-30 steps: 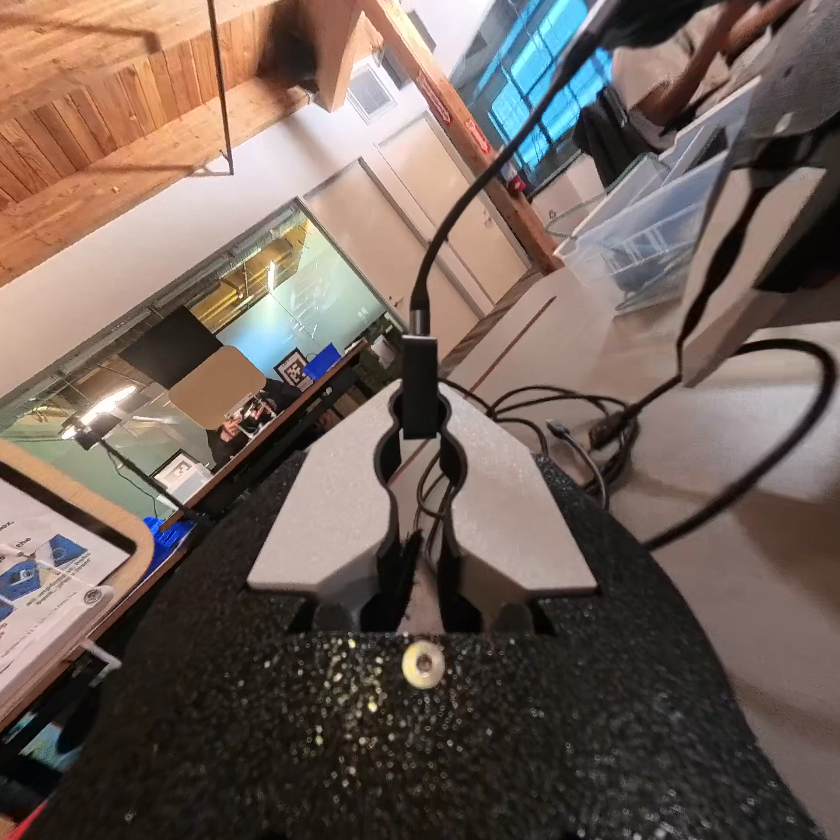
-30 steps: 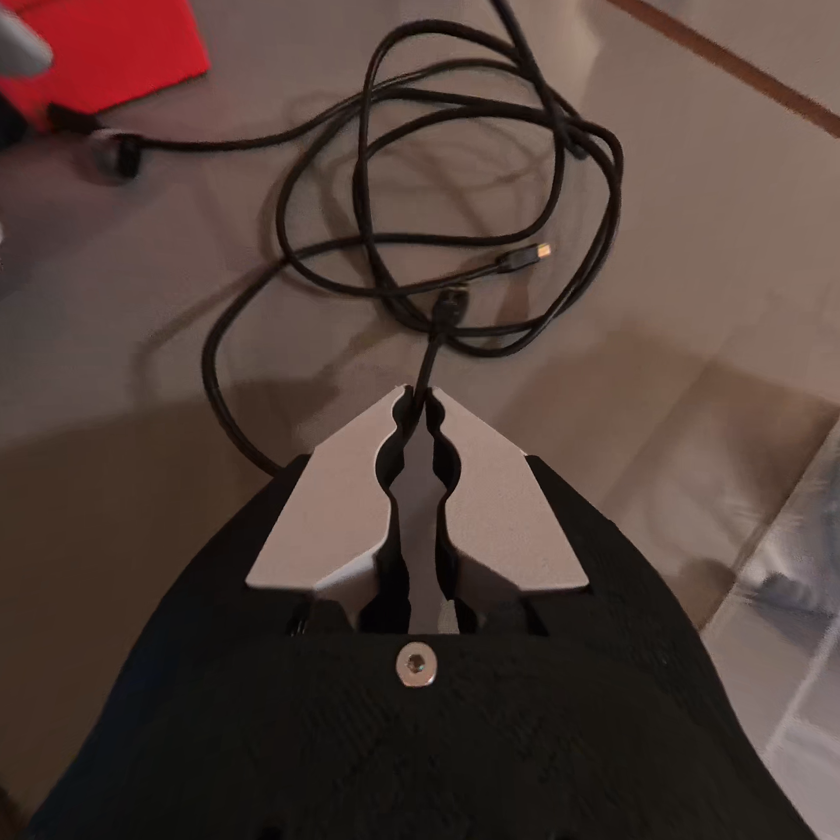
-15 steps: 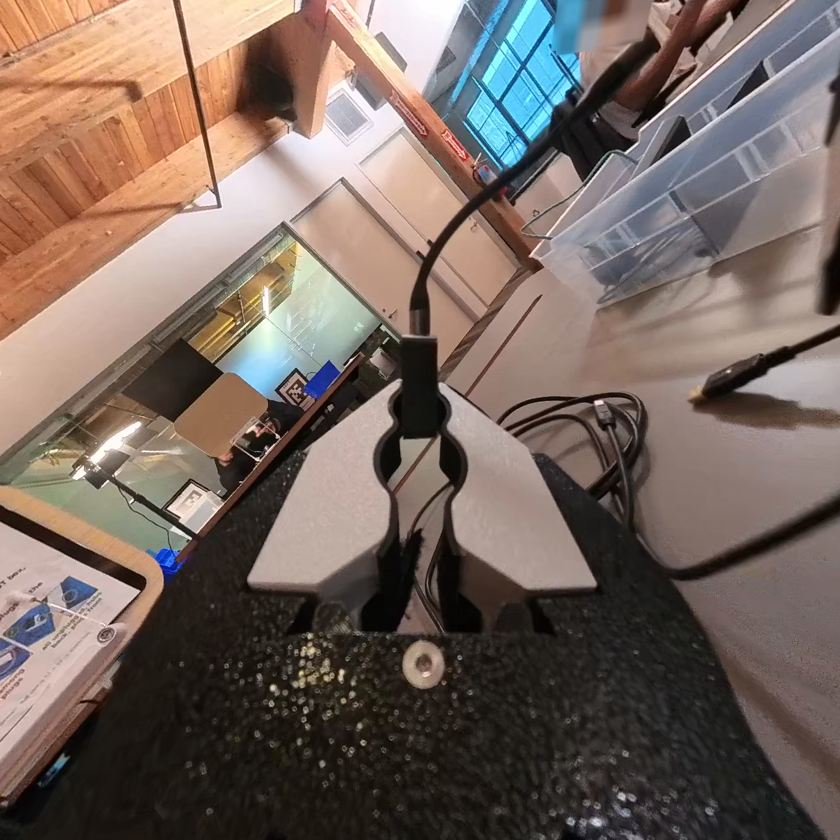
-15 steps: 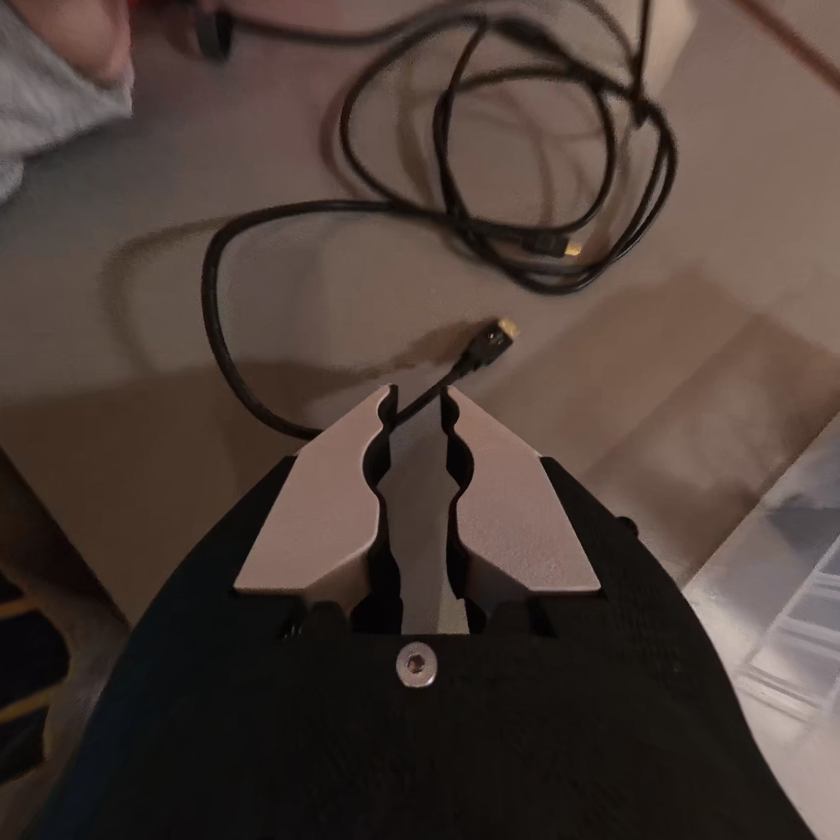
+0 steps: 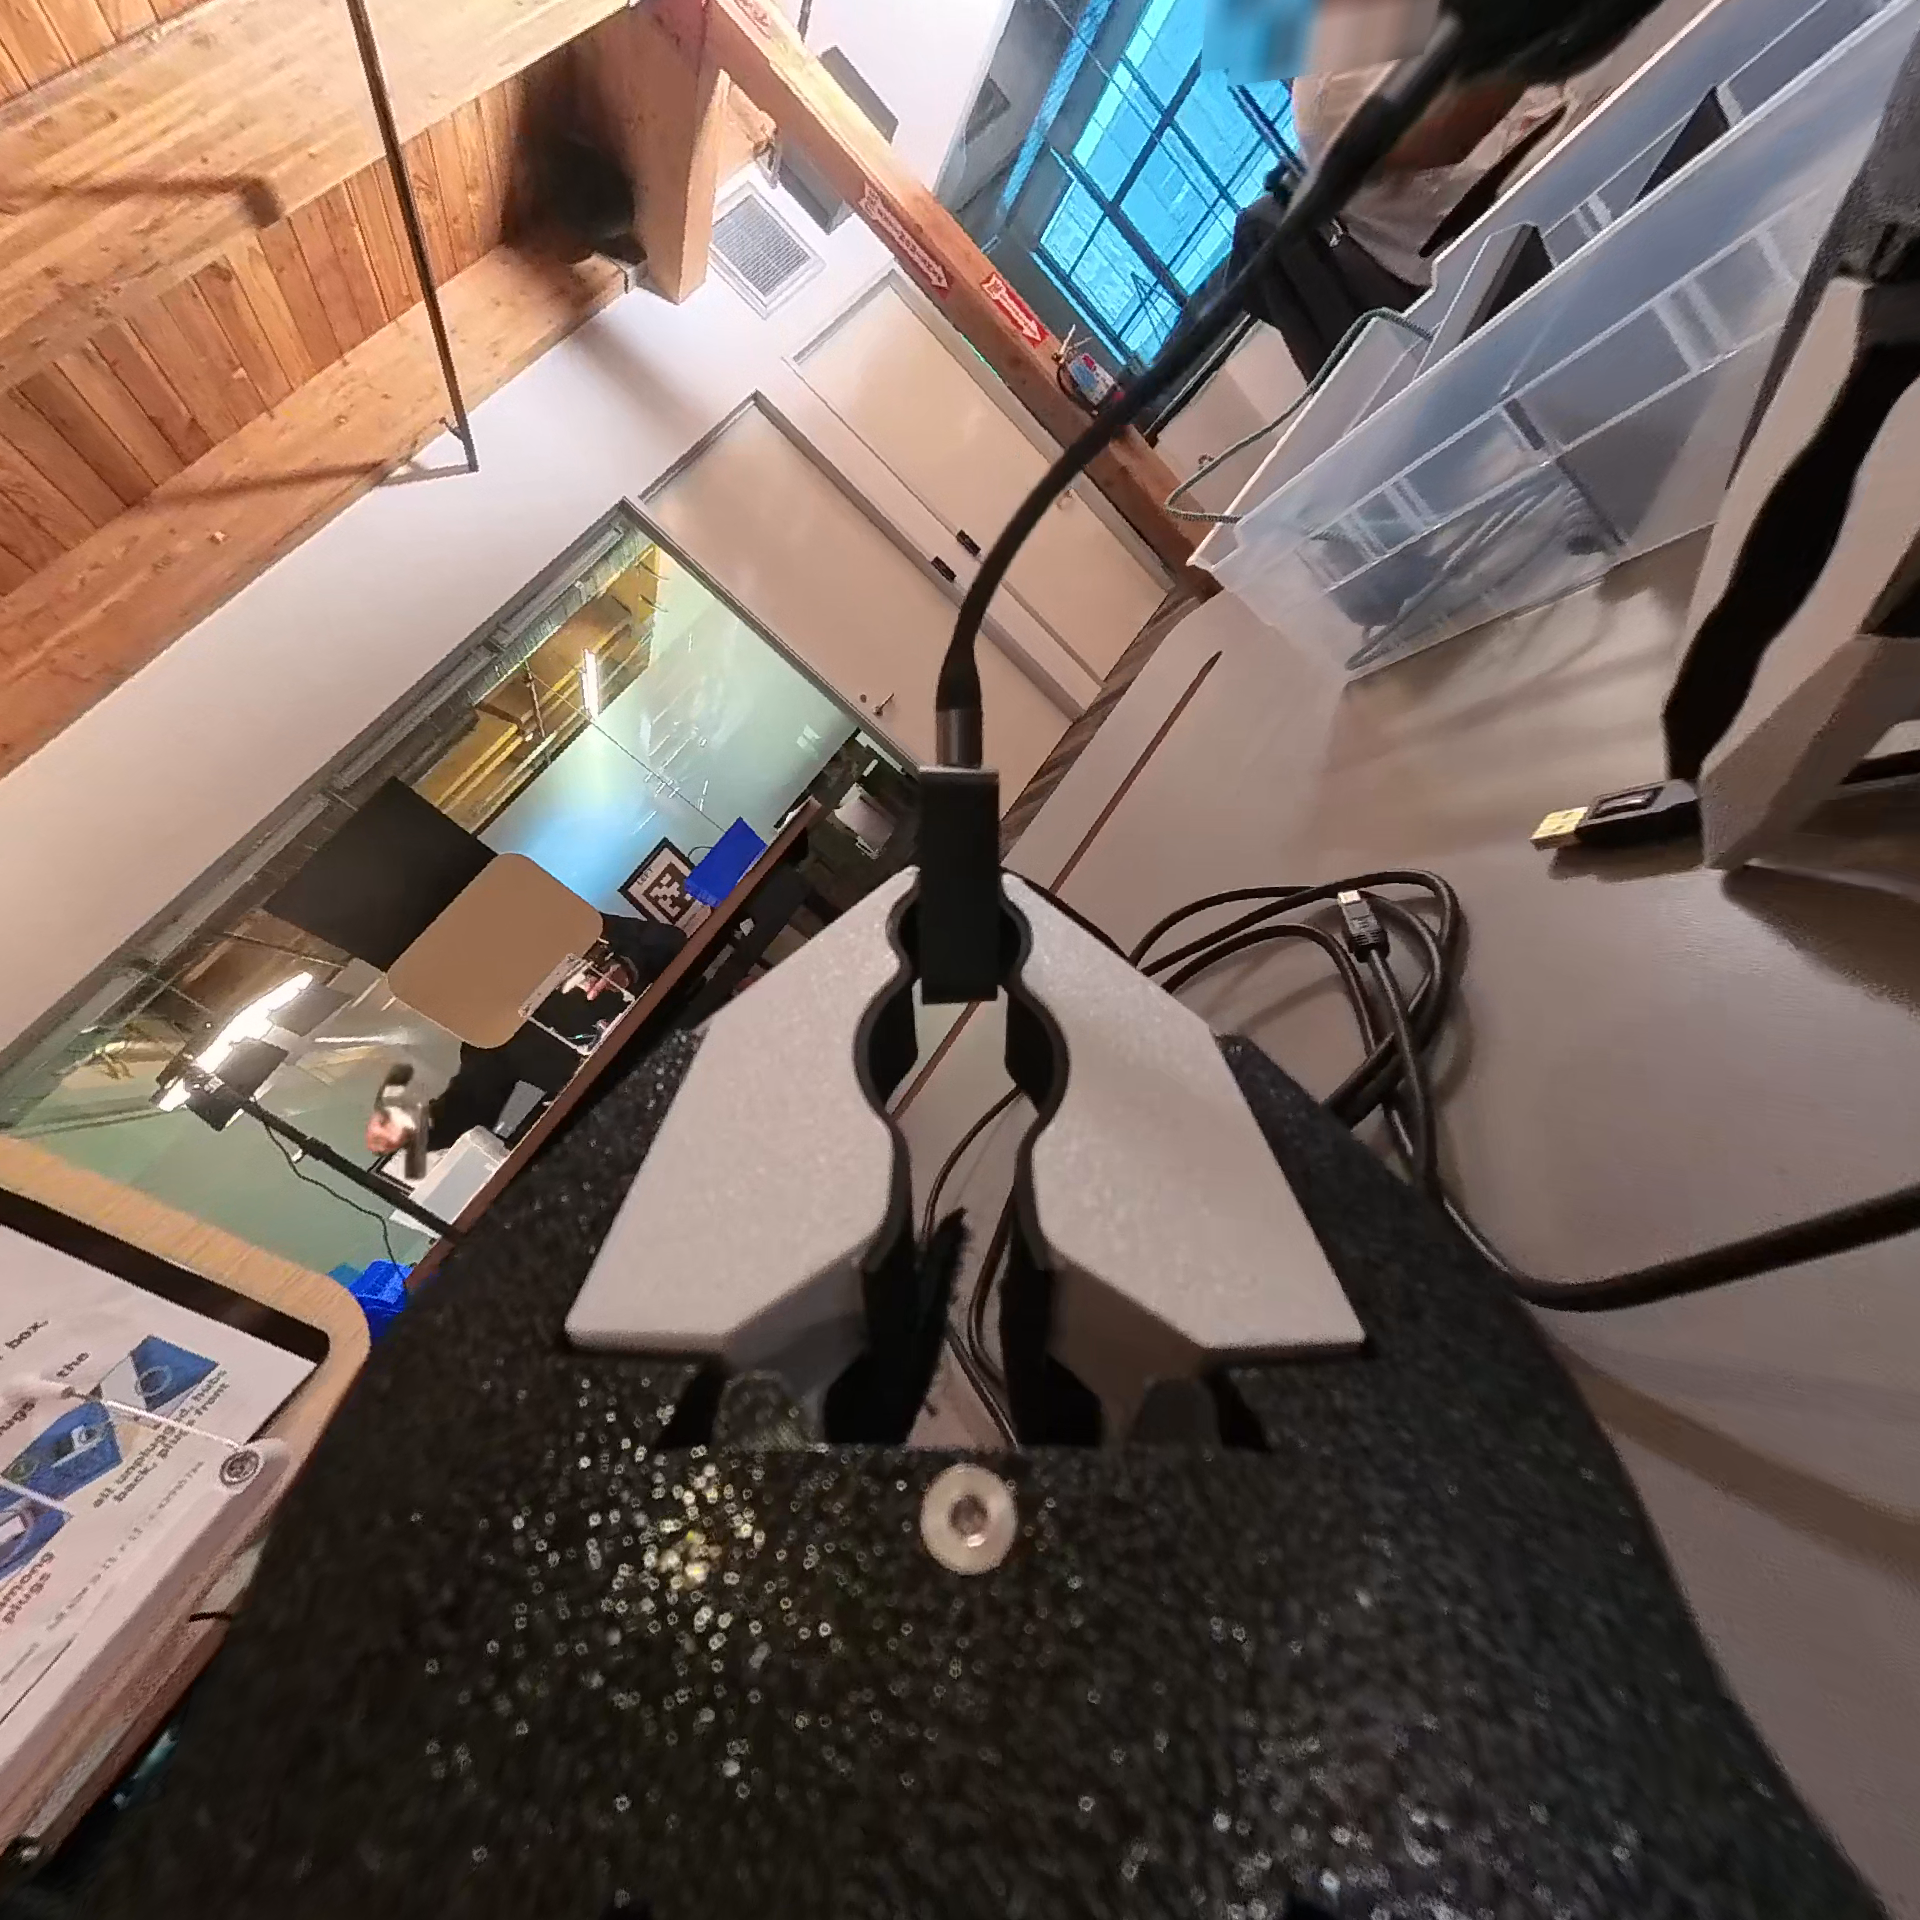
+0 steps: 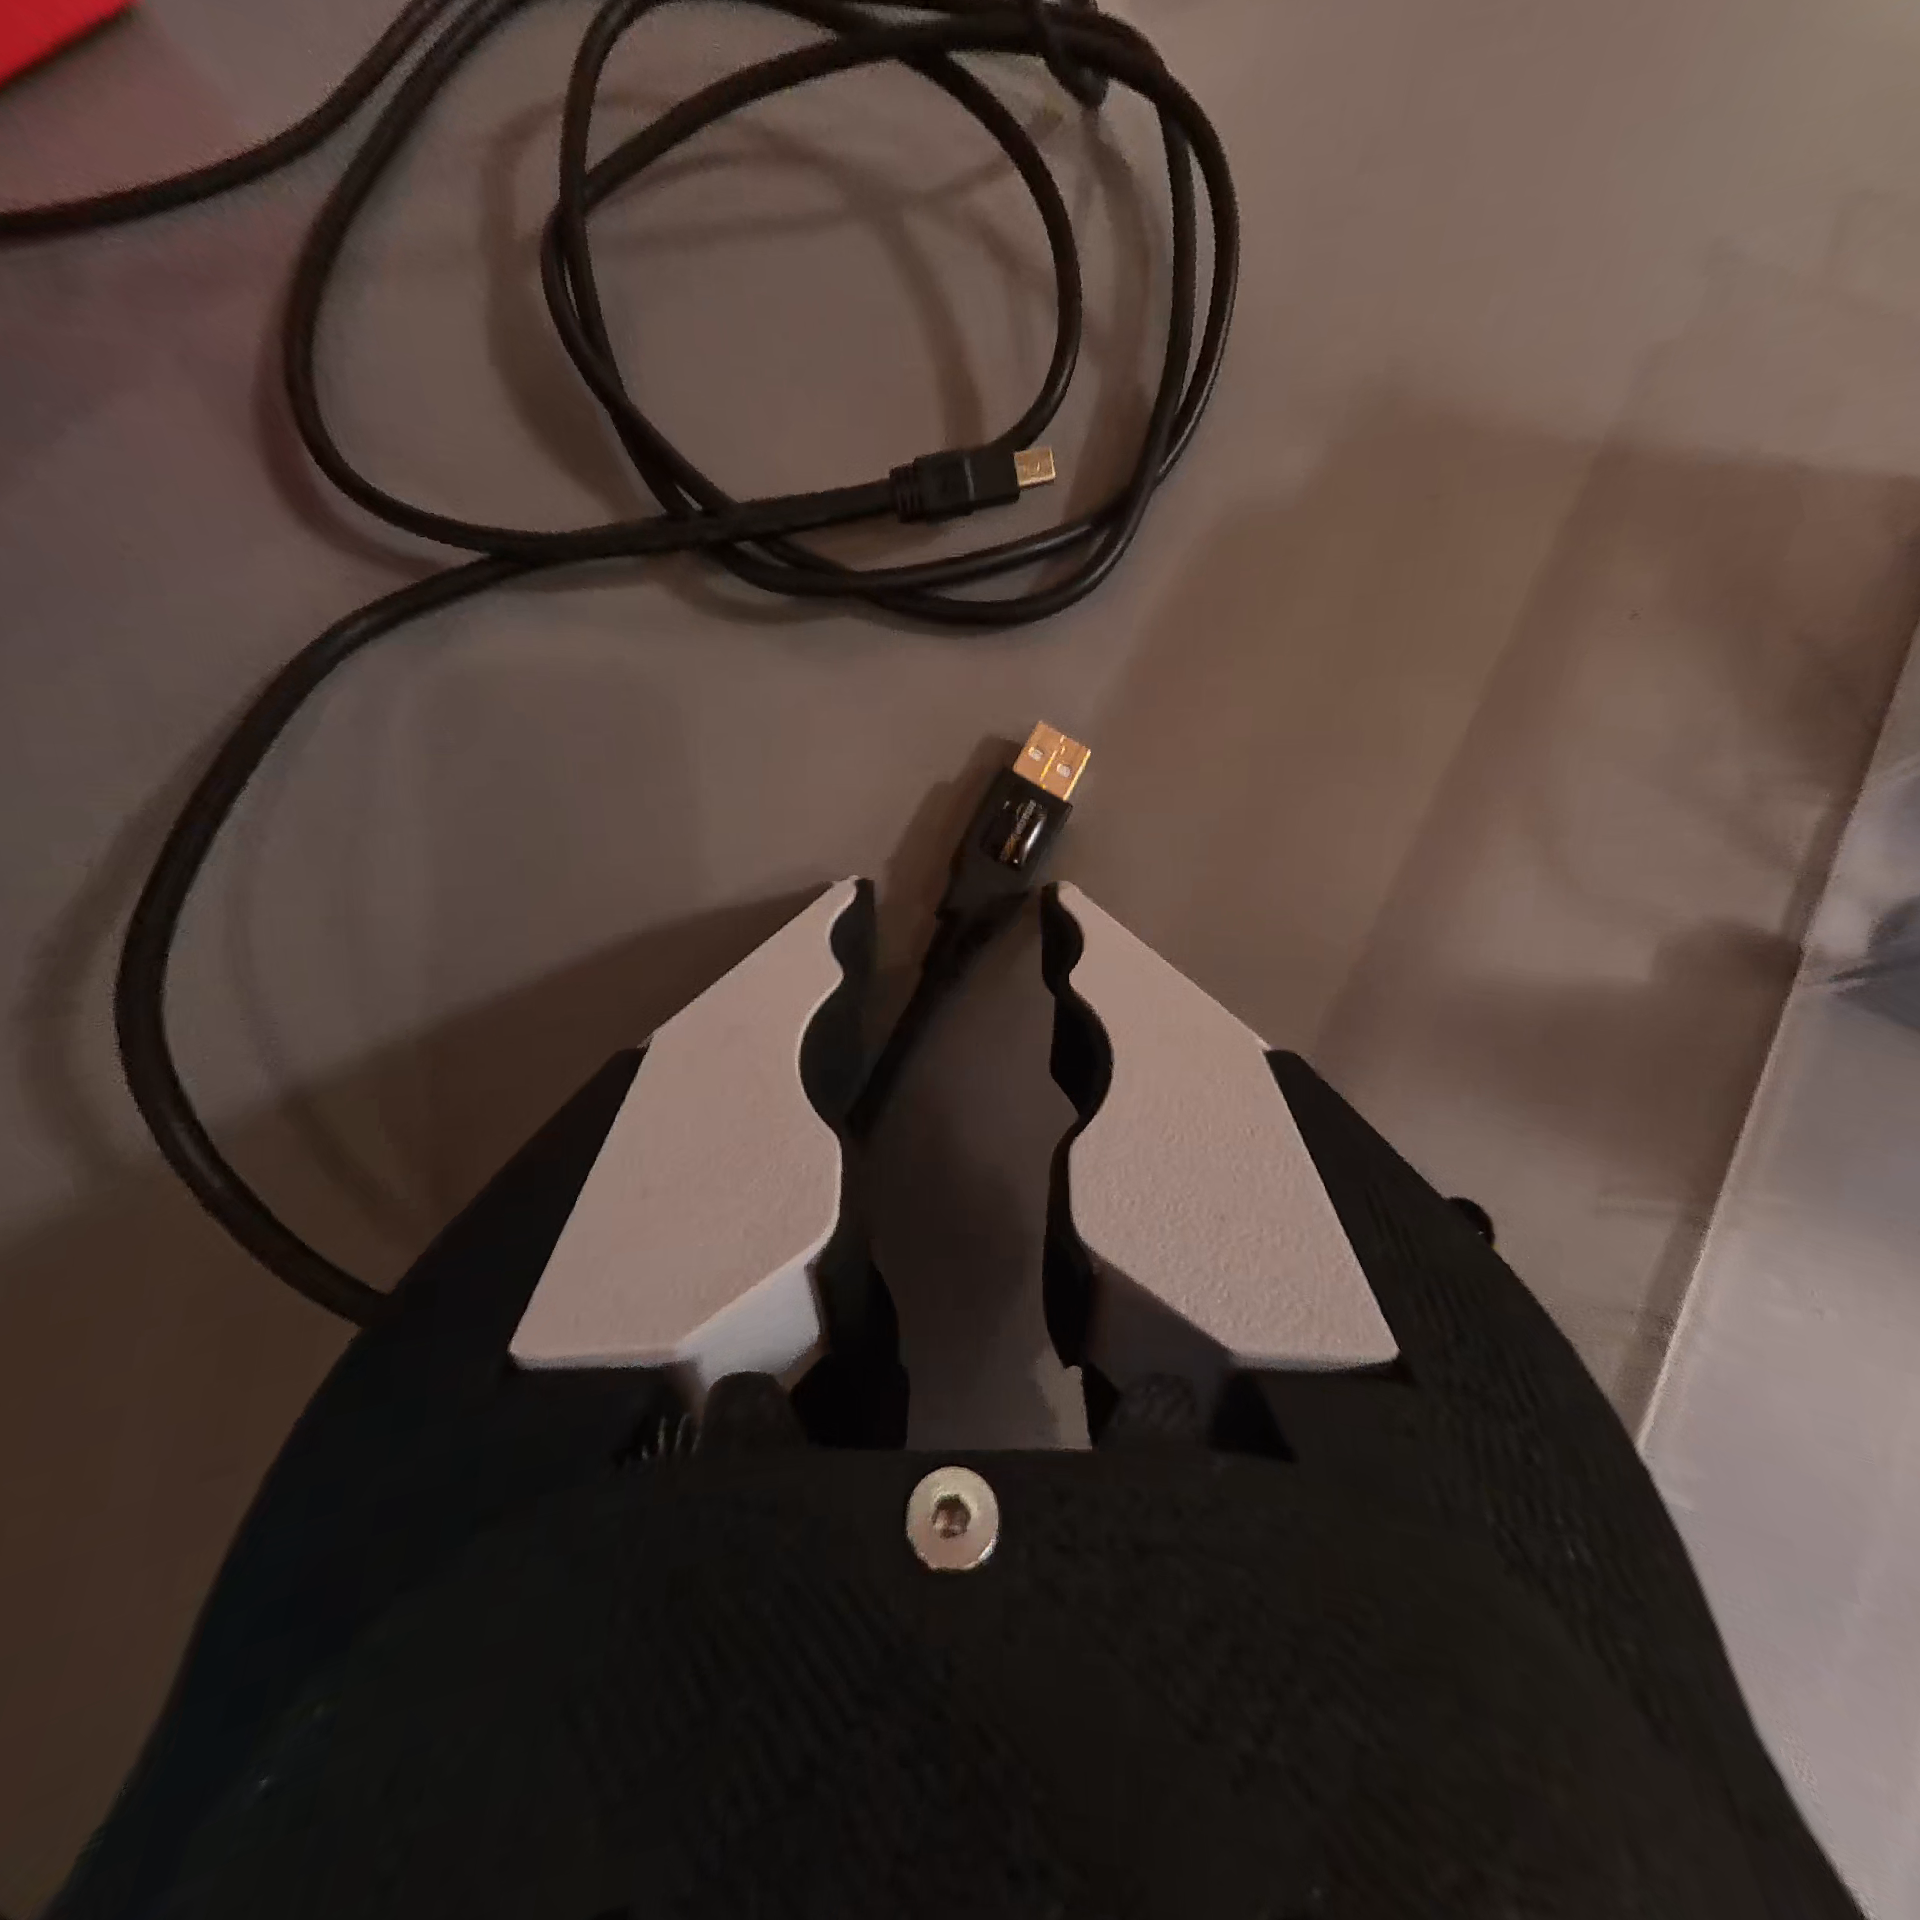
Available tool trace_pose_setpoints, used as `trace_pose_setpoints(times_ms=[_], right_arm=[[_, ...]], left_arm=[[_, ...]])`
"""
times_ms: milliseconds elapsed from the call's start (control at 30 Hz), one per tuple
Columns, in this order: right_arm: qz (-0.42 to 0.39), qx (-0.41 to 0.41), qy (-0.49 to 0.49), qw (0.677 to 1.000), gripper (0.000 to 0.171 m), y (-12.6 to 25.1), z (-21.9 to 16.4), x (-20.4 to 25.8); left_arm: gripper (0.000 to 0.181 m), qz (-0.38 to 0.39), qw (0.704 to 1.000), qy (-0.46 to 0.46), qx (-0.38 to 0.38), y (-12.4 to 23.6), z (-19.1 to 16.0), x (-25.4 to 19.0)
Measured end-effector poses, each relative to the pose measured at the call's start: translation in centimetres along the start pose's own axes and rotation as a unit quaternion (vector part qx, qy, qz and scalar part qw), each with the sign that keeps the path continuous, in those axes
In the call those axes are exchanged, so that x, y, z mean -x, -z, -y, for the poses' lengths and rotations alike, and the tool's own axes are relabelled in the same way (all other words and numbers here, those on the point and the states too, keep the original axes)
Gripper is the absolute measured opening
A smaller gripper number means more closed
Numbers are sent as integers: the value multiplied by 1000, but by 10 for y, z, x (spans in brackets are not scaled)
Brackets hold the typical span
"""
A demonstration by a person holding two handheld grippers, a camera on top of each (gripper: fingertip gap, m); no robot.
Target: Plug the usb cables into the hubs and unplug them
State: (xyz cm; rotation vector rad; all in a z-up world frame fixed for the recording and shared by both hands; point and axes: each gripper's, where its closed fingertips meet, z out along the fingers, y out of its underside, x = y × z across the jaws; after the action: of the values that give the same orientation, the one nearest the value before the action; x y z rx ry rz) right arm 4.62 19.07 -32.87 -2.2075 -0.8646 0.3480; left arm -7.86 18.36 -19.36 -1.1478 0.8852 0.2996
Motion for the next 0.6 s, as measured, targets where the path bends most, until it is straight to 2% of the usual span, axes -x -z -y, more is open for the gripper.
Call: trace_pose_setpoints(times_ms=[100, 200, 300, 433, 600], right_arm=[[-2, -8, 16, 1000, 16, -1, 1, 3], [2, -22, 57, 998, 15, 2, 3, 8], [85, -117, 83, 986, 14, 26, 24, 36], [242, -256, 65, 934, 14, 83, 51, 67], [325, -333, 72, 882, 13, 130, 60, 77]], left_arm=[[8, -2, 1000, -6, 1, 0, 0, -2], [8, 2, 1000, -1, 3, 0, -1, 0], [8, 7, 1000, 29, 3, 1, -3, 6], [8, 13, 997, 73, 1, 2, -7, 13], [8, 11, 995, 100, -5, 3, -9, 16]])
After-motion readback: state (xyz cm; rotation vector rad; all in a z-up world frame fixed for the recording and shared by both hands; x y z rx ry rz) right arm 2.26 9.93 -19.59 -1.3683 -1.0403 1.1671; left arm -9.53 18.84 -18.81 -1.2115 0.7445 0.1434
